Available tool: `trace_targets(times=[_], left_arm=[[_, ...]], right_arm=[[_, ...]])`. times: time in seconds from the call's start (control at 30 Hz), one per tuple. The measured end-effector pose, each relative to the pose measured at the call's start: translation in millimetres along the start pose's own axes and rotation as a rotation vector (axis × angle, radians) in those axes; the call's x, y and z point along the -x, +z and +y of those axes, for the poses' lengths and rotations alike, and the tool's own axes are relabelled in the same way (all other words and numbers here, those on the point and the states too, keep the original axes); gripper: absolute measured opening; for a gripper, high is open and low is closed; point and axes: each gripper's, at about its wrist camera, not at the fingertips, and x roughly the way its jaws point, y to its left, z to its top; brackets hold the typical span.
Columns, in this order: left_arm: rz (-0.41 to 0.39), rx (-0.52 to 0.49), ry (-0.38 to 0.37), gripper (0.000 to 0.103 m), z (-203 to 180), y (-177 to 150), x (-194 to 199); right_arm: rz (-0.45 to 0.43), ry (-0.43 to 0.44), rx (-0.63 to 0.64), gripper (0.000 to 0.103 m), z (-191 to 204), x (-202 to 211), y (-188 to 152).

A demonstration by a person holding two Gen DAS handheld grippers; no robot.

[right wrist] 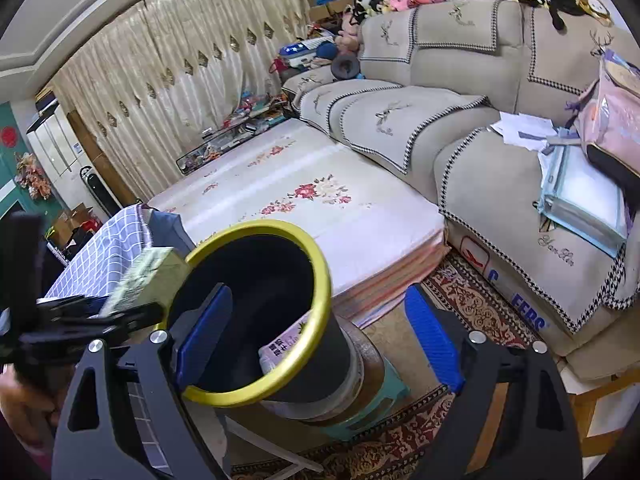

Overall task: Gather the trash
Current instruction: 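Carry the white tea carton with the left gripper into the bin and release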

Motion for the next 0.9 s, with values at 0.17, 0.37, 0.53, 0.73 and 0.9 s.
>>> trace_targets(times=[0.17, 0.37, 0.53, 0.73, 0.9], left_arm=[[0.043, 0.011, 0.012, 0.072, -2.1, 14.6, -37.3], [0.01, 0.018, 0.026, 0.087, -0.6, 17.7, -32.8], [-0.068, 0.044, 0.025, 0.087, 3.1, 6.9, 6.7], [-0.23, 0.094, 0.063, 0.092, 19.3, -32.7, 85.0], [-0.357, 0.162, 0.136, 0.094, 51.2, -83.0, 153.9]], right_arm=[[0.022, -0.01, -0.01, 0.084, -9.9, -7.4, -1.9], [0.026, -0.008, -0.007, 0.084, -8.7, -8.9, -3.4], [0.035, 0.006, 0.003, 0.085, 0.1, -8.3, -8.3], [0.065, 0.024, 0.041, 0.086, 18.1, -11.4, -17.8], [0.073, 0.044, 0.094, 0.086, 45.4, -9.9, -23.7]])
